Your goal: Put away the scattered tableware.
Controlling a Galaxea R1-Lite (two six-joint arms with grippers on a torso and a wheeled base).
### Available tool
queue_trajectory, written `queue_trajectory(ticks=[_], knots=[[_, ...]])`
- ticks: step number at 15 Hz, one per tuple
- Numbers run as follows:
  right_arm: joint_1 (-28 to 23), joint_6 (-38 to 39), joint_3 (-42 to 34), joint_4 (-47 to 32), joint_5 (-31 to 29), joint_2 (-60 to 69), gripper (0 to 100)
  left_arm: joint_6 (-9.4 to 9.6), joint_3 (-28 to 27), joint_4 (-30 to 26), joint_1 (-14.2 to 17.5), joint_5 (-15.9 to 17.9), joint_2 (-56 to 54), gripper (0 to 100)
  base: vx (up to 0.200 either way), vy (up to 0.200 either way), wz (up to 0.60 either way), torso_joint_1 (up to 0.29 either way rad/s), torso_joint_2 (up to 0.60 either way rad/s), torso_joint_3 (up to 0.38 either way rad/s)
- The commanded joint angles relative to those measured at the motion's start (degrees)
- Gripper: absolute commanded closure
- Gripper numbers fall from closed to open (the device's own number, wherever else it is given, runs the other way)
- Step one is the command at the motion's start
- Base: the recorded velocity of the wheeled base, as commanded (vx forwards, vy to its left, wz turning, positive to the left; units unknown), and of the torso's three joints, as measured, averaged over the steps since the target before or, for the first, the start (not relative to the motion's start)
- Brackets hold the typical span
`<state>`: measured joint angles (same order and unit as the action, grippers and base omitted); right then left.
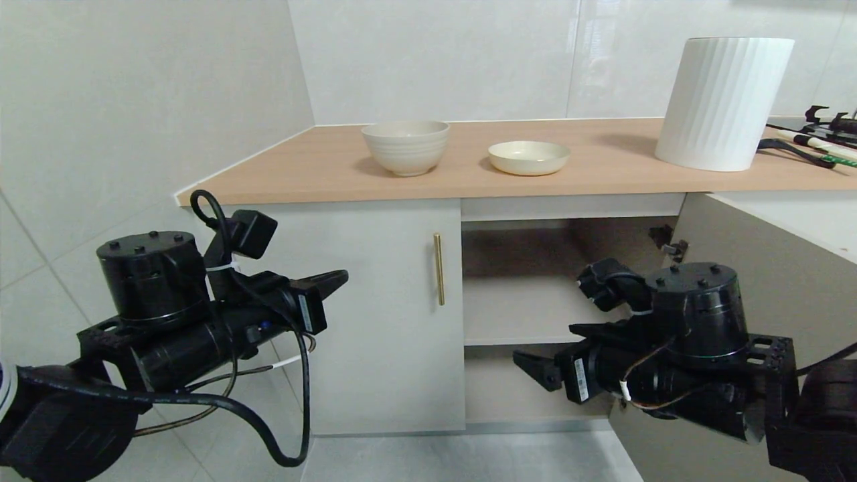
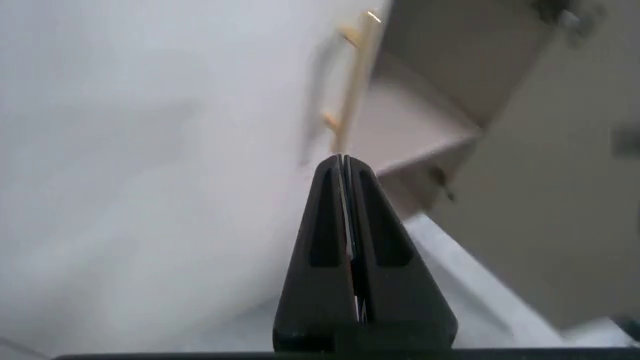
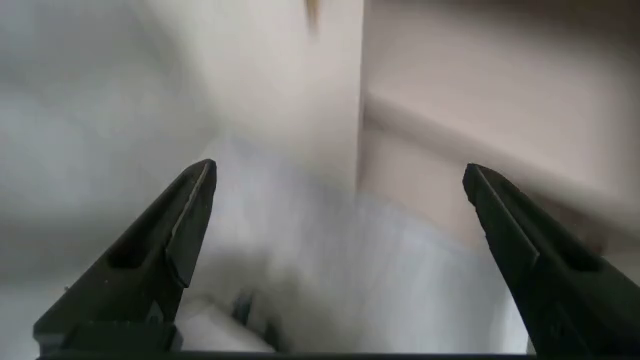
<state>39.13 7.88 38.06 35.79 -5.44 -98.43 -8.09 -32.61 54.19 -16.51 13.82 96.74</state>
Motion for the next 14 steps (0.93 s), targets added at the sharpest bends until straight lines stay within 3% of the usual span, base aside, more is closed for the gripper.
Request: queue_trajectory(ticks=[1,4,7,10,14], knots=[[-0.2,1.27,-0.71,-0.2,-0.19,0.25,0,-0.17,-1.05,0.04,0.07,-0.38,0.37,100,0.0,0.0,0.0,0.0,0.0,0.0],[-1.25,1.35,-1.14,-0.37,-0.1,4.47,0,-0.26,-1.23,0.13,-1.07,-2.05,-0.86,100,0.0,0.0,0.0,0.0,0.0,0.0],[-1.25,1.35,-0.88,-7.14,0.16,9.31,0,-0.26,-0.52,0.04,-3.45,-4.16,-1.47,100,0.0,0.0,0.0,0.0,0.0,0.0],[-1.25,1.35,-0.88,-7.49,0.25,10.36,0,-0.17,0.0,-0.05,-4.06,-4.16,-1.21,100,0.0,0.0,0.0,0.0,0.0,0.0],[-1.25,1.27,-1.06,-7.49,0.25,10.62,0,0.01,0.27,-3.12,-4.06,-4.07,-3.14,100,0.2,0.0,0.0,-0.002,0.0,0.002]])
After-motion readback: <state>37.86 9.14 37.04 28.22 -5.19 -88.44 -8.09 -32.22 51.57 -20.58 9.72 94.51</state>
